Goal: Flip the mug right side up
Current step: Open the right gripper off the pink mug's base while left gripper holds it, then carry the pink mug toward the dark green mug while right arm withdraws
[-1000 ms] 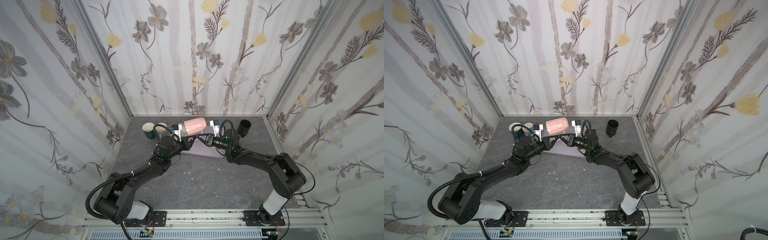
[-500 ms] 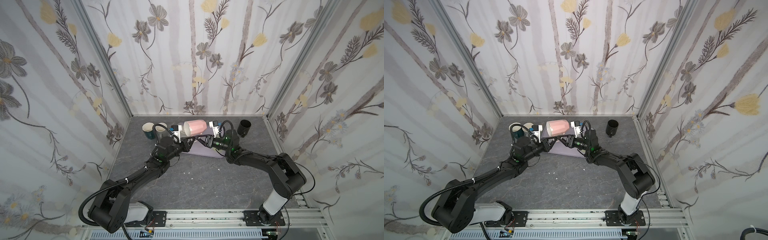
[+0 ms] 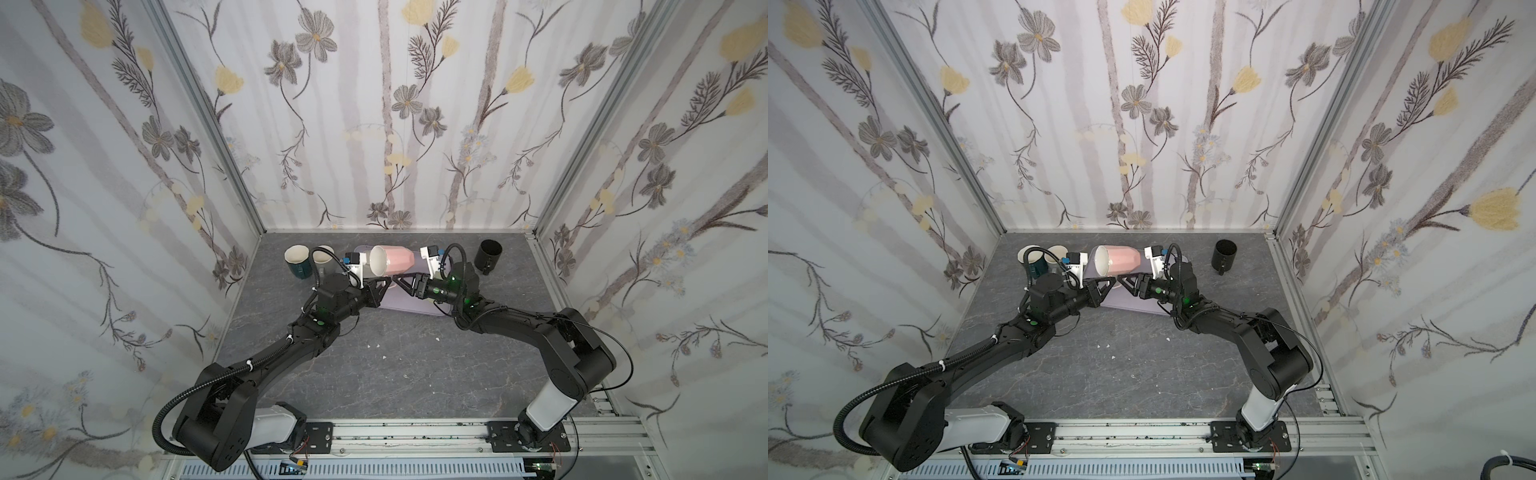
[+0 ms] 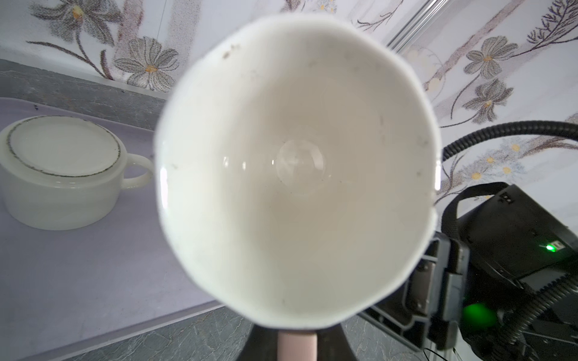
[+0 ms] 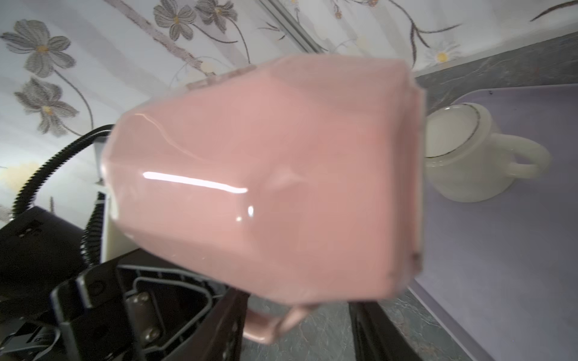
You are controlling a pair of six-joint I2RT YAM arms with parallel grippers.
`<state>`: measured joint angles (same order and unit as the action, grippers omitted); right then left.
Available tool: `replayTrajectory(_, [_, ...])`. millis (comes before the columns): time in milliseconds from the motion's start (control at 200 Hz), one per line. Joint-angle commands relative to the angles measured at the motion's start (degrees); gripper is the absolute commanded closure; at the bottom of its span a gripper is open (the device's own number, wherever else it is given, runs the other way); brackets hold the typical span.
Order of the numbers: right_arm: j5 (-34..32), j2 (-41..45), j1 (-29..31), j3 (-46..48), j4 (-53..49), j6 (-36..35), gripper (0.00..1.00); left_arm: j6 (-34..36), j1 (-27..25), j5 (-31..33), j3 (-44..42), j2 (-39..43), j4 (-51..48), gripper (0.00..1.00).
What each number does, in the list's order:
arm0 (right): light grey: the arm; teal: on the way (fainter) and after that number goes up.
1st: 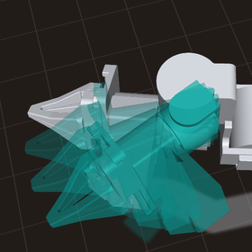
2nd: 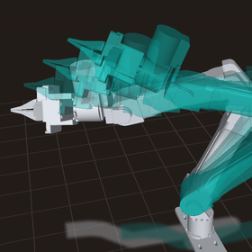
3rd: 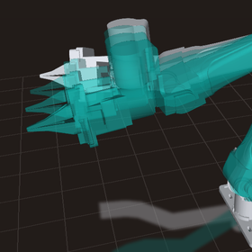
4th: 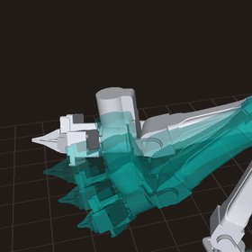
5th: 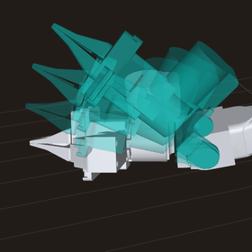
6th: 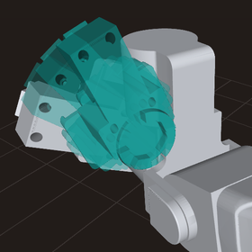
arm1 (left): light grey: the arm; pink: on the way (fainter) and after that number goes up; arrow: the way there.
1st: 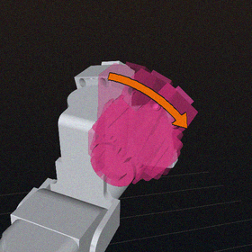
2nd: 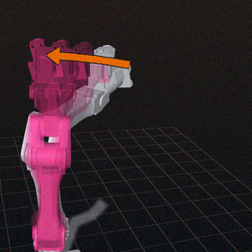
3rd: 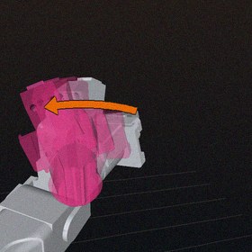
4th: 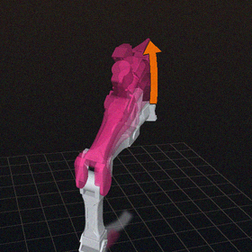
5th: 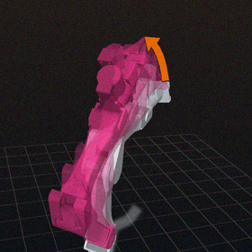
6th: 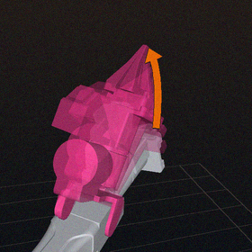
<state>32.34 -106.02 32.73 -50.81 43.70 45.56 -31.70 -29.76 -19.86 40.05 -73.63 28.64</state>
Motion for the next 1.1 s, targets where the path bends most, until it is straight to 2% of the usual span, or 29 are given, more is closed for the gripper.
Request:
replayTrajectory(0, [-3.63, 0.85, -0.05, 0.22, -2.99, -1.88, 0.38, 1.61, -0.03, -1.24, 1.08, 0.64, 6.65, 1.0])
replayTrajectory(100, [-4.45, 1.43, -0.16, 0.58, -3.58, -2.39, 0.31, 1.66, 0.1, 1.22, 1.86, 0.48, 3.46, 1.0])
replayTrajectory(440, [-6.69, 6.05, -0.25, 1.64, -6.77, -4.82, 0.27, 3.8, 0.62, 8.17, 3.62, -1.17, -4.72, 1.0])
replayTrajectory(580, [-9.25, 10.48, -0.14, 1.77, -11.04, -7.14, 0.26, 5.48, 1.63, 12.24, 5.38, -0.77, -11.53, 1.0])
replayTrajectory(864, [-21.15, 21.29, -0.12, 1.2, -26.11, -15.02, 0.23, 7.83, 9.0, 26.3, 6.52, 5.3, -28.71, 1.0])
replayTrajectory(1094, [-23.35, 27.17, -0.24, 4.46, -29.01, -17.55, 0.19, 8.81, 15.81, 32.12, 8.54, 10.84, -40.87, 1.0])
